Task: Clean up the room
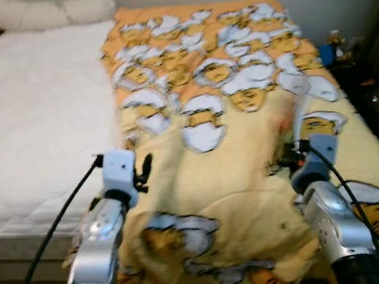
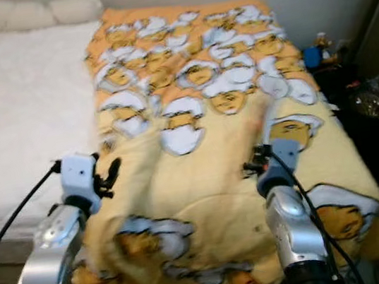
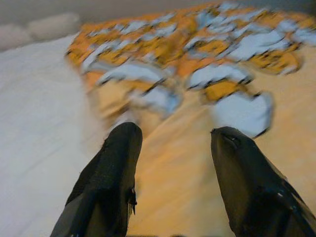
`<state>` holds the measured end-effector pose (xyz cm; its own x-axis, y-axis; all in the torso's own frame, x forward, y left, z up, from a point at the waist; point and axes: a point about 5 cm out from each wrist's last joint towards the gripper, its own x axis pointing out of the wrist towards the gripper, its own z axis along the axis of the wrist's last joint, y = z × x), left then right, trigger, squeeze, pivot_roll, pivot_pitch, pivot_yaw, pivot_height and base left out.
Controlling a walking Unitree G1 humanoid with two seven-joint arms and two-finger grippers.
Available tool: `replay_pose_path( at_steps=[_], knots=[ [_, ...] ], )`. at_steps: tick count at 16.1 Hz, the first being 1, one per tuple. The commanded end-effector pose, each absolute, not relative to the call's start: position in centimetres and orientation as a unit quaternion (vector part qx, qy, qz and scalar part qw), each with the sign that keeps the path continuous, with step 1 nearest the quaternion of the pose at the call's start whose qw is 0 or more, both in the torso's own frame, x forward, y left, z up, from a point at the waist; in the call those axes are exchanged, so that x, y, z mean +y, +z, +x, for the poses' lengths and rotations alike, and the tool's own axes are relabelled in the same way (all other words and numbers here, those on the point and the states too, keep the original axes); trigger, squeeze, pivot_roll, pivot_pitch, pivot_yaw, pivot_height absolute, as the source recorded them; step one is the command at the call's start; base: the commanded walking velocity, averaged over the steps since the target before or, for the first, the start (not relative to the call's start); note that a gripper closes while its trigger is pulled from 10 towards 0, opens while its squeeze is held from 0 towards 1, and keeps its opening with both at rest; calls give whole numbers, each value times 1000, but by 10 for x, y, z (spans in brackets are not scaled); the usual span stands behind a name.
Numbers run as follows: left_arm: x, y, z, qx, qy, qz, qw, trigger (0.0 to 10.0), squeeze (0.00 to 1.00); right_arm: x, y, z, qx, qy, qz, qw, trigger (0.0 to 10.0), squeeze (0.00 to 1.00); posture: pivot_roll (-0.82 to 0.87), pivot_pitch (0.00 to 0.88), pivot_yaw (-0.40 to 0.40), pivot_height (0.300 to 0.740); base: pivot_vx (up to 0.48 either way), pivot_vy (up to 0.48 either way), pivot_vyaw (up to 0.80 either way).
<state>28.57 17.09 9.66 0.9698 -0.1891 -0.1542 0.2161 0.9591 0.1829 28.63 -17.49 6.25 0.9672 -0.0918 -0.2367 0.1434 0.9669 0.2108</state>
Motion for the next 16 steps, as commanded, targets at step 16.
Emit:
replay_pose_path(
  at_steps=[16],
  knots=[
    [162, 103, 298, 64, -102, 103, 987, 10000, 0, -156, 88, 299, 73, -21, 122, 990, 10000, 0, 62, 0, 35, 740, 0, 480, -89]
  ],
)
